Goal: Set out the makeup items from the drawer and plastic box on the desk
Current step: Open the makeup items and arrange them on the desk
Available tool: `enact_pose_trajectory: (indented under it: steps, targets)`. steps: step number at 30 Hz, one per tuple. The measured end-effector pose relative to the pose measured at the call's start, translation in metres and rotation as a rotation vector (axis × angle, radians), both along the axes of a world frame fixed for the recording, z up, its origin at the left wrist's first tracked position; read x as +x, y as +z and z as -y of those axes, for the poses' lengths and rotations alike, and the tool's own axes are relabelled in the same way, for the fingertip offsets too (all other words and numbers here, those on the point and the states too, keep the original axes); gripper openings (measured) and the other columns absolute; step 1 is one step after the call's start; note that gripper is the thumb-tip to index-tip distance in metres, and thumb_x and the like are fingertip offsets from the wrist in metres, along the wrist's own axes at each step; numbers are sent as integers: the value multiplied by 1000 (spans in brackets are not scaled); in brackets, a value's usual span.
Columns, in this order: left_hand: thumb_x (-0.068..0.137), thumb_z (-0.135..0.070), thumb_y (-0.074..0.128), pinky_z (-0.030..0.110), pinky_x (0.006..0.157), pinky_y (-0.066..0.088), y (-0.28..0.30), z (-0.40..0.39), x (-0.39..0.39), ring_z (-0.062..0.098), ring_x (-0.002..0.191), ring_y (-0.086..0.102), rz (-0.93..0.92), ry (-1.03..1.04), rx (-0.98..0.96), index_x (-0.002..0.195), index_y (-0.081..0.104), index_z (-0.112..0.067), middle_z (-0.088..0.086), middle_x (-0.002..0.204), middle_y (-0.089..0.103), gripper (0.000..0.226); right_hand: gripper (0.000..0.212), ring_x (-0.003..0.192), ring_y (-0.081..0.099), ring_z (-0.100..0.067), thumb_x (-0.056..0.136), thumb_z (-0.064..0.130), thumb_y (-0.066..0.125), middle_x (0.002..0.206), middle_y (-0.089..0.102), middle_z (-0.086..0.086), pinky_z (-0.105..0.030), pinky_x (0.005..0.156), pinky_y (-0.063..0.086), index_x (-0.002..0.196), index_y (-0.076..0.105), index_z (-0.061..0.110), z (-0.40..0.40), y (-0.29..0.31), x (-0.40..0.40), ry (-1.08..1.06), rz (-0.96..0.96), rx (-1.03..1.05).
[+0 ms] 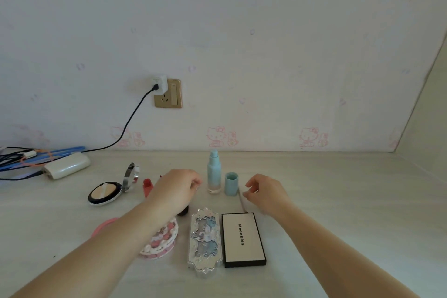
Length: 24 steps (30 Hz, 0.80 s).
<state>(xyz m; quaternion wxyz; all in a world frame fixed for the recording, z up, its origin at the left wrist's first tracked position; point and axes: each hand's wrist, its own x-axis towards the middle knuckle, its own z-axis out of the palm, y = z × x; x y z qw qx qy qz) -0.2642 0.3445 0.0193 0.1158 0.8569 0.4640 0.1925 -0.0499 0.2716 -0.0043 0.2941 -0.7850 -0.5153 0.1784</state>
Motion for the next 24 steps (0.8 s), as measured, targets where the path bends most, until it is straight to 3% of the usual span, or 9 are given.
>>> enact_pose_trajectory:
  steps: [3, 6, 11, 15, 19, 24]
  targets:
    - [94, -17, 45, 27, 77, 43, 0, -5, -1, 22, 101, 62, -385, 45, 120, 110, 62, -25, 0, 109, 65, 24, 30, 87, 57, -13, 85, 33, 62, 94, 66, 6, -25, 73, 41, 112, 53, 22, -6, 3, -12, 24, 121, -132]
    - [93, -15, 47, 29, 70, 40, -3, -5, 1, 26, 99, 63, -585, 78, 142, 110, 62, -19, 5, 108, 65, 23, 33, 97, 60, -19, 85, 34, 61, 104, 67, -1, -28, 72, 39, 111, 48, 19, -10, 5, -21, 13, 197, -221]
    - [95, -16, 43, 29, 71, 40, -8, -4, 7, 26, 105, 62, -666, 117, 113, 112, 62, -12, 7, 113, 64, 25, 35, 104, 59, -23, 85, 25, 58, 113, 62, -6, -27, 72, 37, 116, 46, 14, -13, 6, -27, 2, 282, -282]
    - [94, -11, 43, 35, 85, 47, -17, -6, 13, 29, 106, 62, -721, 72, 107, 125, 57, -6, 12, 116, 64, 35, 32, 103, 59, -25, 88, 16, 51, 113, 61, -7, -28, 71, 37, 118, 44, 13, -16, 8, -31, -13, 349, -297]
    - [91, -4, 44, 31, 75, 46, -18, -8, 21, 28, 104, 63, -705, 45, 140, 127, 55, -8, 10, 115, 64, 39, 33, 105, 59, -26, 87, 10, 49, 114, 60, -8, -30, 71, 33, 118, 41, 13, -15, 12, -34, 1, 432, -311]
    - [89, 4, 40, 34, 78, 48, -19, -7, 25, 30, 105, 62, -694, 29, 137, 121, 56, -4, 13, 116, 60, 37, 33, 108, 58, -26, 88, 10, 47, 118, 58, -8, -31, 73, 32, 119, 41, 13, -14, 15, -37, 12, 452, -305]
